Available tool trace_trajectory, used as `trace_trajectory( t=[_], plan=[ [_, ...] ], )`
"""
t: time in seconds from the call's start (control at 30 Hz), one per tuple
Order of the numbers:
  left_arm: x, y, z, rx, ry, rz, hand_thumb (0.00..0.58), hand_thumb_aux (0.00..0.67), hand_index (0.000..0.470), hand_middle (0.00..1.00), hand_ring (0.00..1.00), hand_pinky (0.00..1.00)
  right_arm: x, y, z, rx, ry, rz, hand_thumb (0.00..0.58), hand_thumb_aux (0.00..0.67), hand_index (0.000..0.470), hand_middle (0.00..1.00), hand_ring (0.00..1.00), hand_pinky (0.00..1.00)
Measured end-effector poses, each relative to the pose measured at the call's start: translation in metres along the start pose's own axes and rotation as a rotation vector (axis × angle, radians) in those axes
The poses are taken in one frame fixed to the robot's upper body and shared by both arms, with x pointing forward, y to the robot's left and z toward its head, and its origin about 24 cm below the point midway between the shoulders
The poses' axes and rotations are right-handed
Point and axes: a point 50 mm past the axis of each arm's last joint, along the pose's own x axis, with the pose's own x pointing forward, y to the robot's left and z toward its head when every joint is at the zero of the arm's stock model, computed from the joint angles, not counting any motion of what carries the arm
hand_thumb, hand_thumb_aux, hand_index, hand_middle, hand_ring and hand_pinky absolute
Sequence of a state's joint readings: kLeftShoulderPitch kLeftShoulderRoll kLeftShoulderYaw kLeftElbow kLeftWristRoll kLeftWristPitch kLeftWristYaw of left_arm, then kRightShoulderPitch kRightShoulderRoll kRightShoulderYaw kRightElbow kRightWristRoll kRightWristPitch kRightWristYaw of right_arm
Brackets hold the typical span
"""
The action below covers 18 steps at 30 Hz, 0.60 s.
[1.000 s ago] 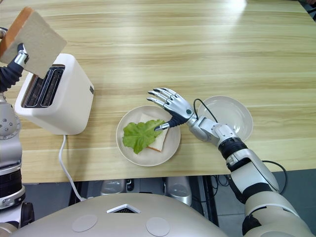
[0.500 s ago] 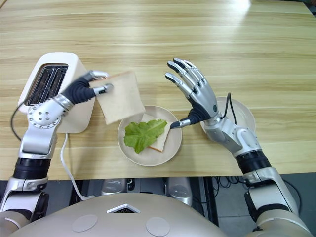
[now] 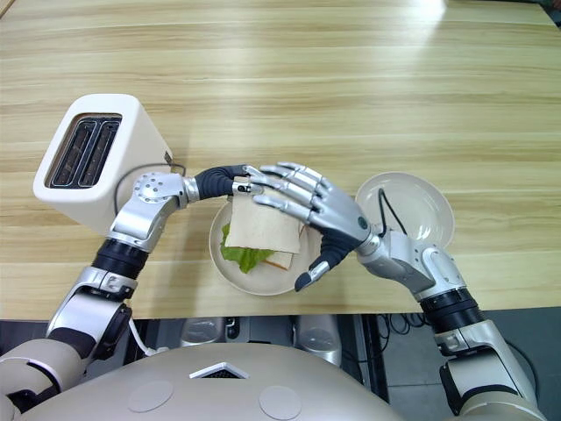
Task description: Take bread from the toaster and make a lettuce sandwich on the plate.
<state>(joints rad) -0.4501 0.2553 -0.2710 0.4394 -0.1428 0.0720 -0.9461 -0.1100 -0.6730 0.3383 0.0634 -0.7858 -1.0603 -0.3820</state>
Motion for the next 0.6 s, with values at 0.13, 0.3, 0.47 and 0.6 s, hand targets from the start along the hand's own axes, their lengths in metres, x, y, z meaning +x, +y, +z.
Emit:
trace_trajectory(
  t=[0.13, 0.3, 0.47, 0.6],
  plan=[
    [0.005, 0.003, -0.010, 0.016, 0.050, 0.012, 0.580, 0.670, 0.460, 1.00, 1.00, 1.00, -0.007, 0.016, -0.001, 0.004, 0.007, 0.169, 0.000, 0.000, 0.000, 0.00, 0.00, 0.00],
    [0.009, 0.003, -0.008, 0.037, 0.043, -0.019, 0.580, 0.670, 0.460, 1.00, 1.00, 1.00, -0.014, 0.033, -0.005, 0.007, 0.043, 0.340, 0.000, 0.000, 0.000, 0.00, 0.00, 0.00],
    [0.007, 0.003, -0.010, 0.045, 0.059, -0.038, 0.580, 0.670, 0.460, 1.00, 1.00, 1.00, -0.014, 0.035, -0.005, 0.002, 0.046, 0.358, 0.000, 0.000, 0.000, 0.00, 0.00, 0.00],
    [0.002, 0.007, -0.009, 0.074, 0.086, -0.044, 0.580, 0.670, 0.460, 1.00, 1.00, 1.00, -0.014, 0.036, -0.006, -0.001, 0.057, 0.370, 0.000, 0.000, 0.000, 0.00, 0.00, 0.00]
  ],
)
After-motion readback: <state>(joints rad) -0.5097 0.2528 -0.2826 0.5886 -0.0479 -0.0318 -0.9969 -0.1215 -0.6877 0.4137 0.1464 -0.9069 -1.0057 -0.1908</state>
